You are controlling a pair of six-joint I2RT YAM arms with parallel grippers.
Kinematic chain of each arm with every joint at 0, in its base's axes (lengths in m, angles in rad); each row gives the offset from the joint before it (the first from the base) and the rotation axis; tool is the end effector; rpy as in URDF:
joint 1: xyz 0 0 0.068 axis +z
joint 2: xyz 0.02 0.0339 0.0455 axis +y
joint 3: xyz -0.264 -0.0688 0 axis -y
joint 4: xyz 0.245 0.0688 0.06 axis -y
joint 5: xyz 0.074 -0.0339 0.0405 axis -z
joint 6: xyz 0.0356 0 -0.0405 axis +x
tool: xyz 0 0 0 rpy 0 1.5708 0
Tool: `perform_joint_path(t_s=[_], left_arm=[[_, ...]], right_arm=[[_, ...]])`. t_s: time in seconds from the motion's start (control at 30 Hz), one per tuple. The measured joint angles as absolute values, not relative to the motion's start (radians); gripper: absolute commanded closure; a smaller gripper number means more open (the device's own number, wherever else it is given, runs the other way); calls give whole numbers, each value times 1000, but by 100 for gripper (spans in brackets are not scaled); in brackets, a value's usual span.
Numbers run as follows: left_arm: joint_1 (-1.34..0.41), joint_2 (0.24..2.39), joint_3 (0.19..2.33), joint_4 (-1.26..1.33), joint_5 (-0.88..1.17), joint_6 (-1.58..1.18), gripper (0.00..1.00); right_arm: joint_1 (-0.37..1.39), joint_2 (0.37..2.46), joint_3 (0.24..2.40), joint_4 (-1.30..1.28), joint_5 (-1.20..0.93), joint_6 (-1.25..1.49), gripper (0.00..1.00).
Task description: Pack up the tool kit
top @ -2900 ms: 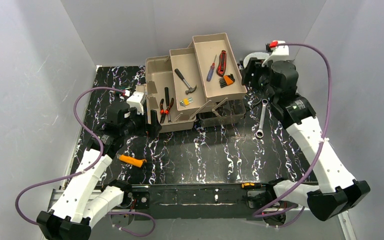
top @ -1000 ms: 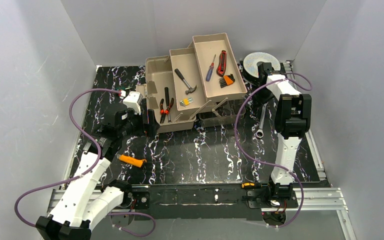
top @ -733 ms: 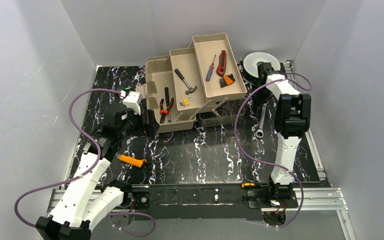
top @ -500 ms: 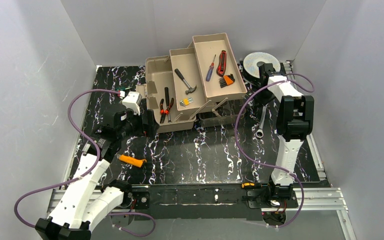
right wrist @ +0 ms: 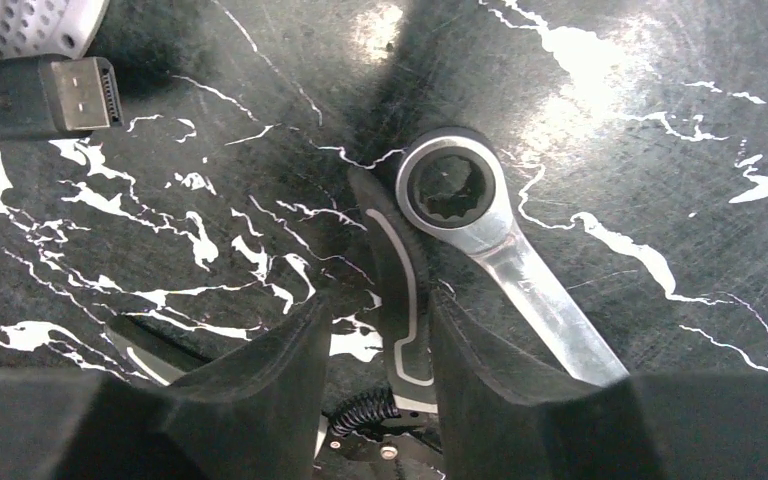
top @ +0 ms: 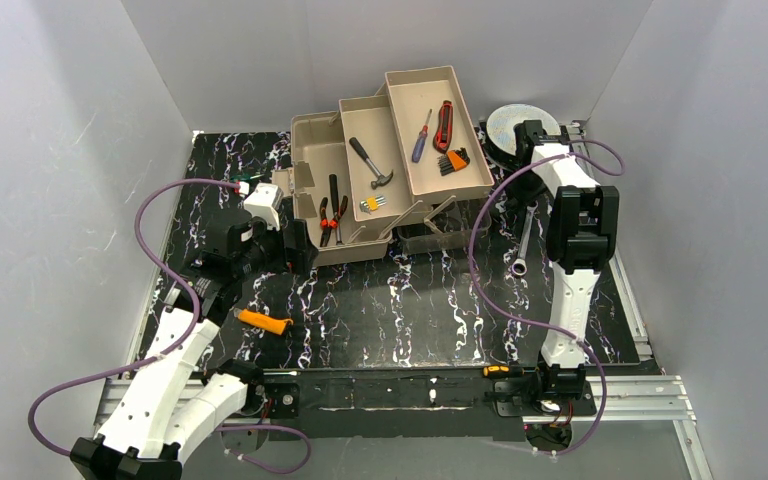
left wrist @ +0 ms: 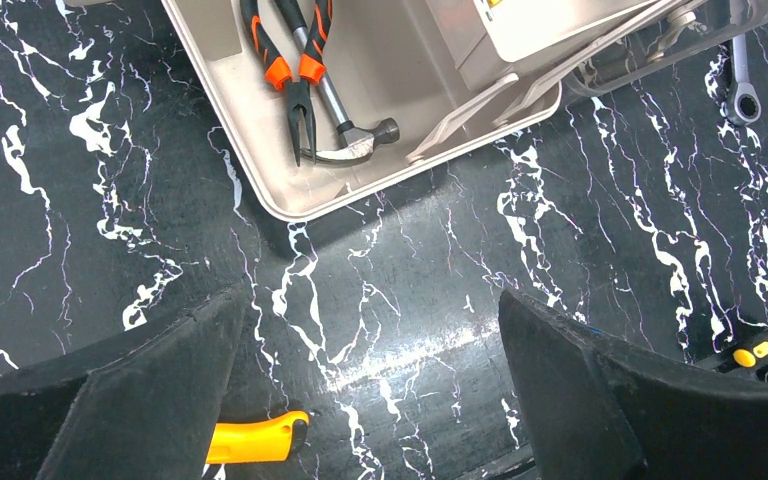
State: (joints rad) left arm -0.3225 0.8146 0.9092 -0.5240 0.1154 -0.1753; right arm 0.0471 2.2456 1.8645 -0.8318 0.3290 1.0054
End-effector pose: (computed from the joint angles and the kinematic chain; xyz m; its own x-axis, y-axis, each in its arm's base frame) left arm 0.1661 -0.0598 0.3429 -0.4610 -0.0286 -0.8869 0.3389 0.9180 -0.2058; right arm 0.4724 0.0108 0.1833 -0.4434 0.7791 -0.4432 0.8267 0.5465 0.1337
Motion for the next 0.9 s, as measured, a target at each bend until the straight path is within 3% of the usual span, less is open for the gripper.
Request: perform_joint_path(t_s=[0.17, 0.33, 0.43, 0.6, 0.83, 0.9], left_arm=[[-323, 814, 909, -524, 115, -175, 1], [-323, 814, 909, -524, 114, -175, 0], [-323, 813, 909, -524, 113, -175, 0], [-322, 808, 909, -525, 105, -175, 0], [-318, 798, 909, -525, 94, -175, 0], [-316, 798, 909, -525, 94, -175, 0]], right_arm=[[47, 2245, 1841, -845, 340, 1007, 68], [47, 2245, 1840, -850, 348, 1006, 70], [47, 2245, 1839, -849, 347, 995, 79], [43, 2236, 1821, -831, 315, 965, 80], [26, 2087, 1585, -740, 279, 939, 80], [20, 2053, 1537, -733, 265, 925, 75]])
